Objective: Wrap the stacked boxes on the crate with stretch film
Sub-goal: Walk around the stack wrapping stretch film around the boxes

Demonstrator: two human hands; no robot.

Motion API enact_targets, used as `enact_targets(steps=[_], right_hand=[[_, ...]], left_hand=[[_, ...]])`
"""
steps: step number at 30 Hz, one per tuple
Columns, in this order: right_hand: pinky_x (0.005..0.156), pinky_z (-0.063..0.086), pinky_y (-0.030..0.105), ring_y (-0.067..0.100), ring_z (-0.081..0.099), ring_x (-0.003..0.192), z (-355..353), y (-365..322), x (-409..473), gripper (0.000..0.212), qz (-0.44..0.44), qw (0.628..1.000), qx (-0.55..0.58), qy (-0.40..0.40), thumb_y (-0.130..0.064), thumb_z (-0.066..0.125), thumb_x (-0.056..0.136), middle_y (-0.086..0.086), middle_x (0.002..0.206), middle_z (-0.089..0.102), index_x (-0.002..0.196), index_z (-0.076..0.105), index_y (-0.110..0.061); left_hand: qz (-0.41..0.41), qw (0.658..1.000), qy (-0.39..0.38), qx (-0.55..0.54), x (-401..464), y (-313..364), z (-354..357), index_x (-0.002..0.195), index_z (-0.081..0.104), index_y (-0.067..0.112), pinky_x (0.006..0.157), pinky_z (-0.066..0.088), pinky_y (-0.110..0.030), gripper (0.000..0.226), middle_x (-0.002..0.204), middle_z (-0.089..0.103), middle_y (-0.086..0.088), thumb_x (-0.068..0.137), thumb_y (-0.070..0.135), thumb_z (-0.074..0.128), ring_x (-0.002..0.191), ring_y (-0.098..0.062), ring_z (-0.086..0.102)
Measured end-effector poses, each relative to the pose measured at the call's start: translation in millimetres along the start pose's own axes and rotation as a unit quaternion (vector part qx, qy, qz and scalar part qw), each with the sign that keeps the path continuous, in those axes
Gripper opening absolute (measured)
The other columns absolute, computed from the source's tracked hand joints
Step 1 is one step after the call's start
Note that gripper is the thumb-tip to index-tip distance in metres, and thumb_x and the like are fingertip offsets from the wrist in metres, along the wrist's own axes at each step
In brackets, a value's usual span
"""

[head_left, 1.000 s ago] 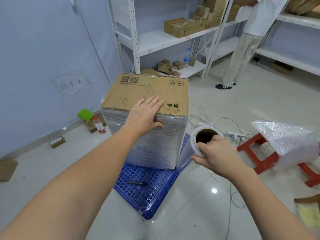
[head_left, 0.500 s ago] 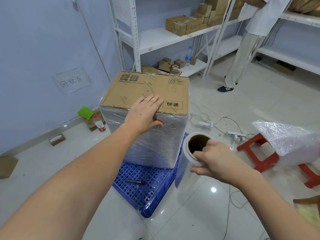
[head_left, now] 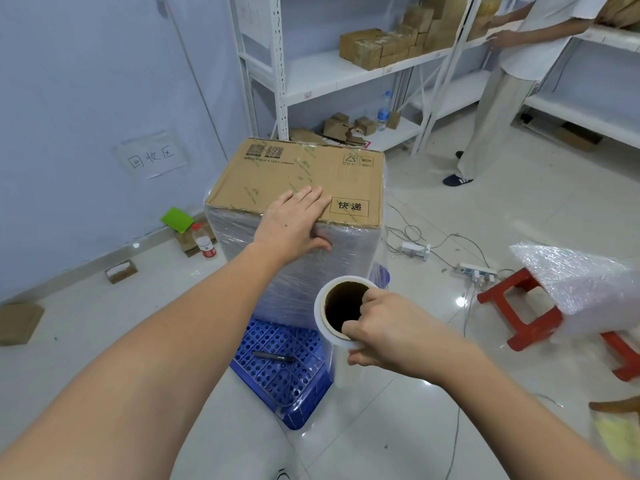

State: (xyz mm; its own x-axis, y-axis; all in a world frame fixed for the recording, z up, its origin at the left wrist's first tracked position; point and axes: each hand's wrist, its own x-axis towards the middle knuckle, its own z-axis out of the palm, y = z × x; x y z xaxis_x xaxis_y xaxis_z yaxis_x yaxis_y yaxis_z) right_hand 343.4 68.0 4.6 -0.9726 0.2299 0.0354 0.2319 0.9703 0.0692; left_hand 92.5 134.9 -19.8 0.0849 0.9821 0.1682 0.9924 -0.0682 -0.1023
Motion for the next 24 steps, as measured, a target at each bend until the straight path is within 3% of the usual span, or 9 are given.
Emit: enact_targets(steps=[8,14,20,24], right_hand=[[0.069,0.052,0.032,0.016,0.037,0.065,0,-5,-3,0.032,0.016,0.999,0.045,0.012,-0.045,0.081,0.072,-0.005,0.059,0.054,0.073,0.058,-0.022],[0.079,0.055,0.041,0.024,0.058,0.079,6,-9,-5,0.028,0.006,0.999,0.030,-0.014,-0.039,0.081,0.074,-0.002,0.067,0.064,0.082,0.064,-0.019],[0.093,0.052,0.036,0.020,0.058,0.067,1,-11,1,0.032,0.007,0.999,0.036,-0.016,-0.043,0.083,0.070,-0.005,0.059,0.060,0.075,0.060,-0.021],[0.102,0.044,0.035,0.021,0.057,0.061,3,-24,3,0.018,0.050,0.999,0.012,-0.017,-0.033,0.071,0.075,-0.003,0.060,0.061,0.079,0.058,-0.020]], left_hand=[[0.002,1.000,-0.002,0.000,2,0,0,0.164,0.017,0.026,0.129,0.014,-0.042,0.105,0.172,0.018,0.000,0.083,0.079,0.058,0.158,-0.018,0.017],[0.002,1.000,-0.002,0.001,1,-1,1,0.164,0.017,0.026,0.129,0.015,-0.042,0.105,0.172,0.018,0.000,0.084,0.079,0.058,0.158,-0.018,0.016],[0.001,1.000,0.001,-0.002,1,0,0,0.164,0.018,0.025,0.129,0.014,-0.042,0.105,0.172,0.019,0.001,0.084,0.077,0.059,0.158,-0.018,0.016],[-0.002,1.000,0.000,-0.005,1,0,0,0.164,0.019,0.025,0.129,0.014,-0.042,0.105,0.172,0.019,0.001,0.083,0.078,0.060,0.158,-0.018,0.017]])
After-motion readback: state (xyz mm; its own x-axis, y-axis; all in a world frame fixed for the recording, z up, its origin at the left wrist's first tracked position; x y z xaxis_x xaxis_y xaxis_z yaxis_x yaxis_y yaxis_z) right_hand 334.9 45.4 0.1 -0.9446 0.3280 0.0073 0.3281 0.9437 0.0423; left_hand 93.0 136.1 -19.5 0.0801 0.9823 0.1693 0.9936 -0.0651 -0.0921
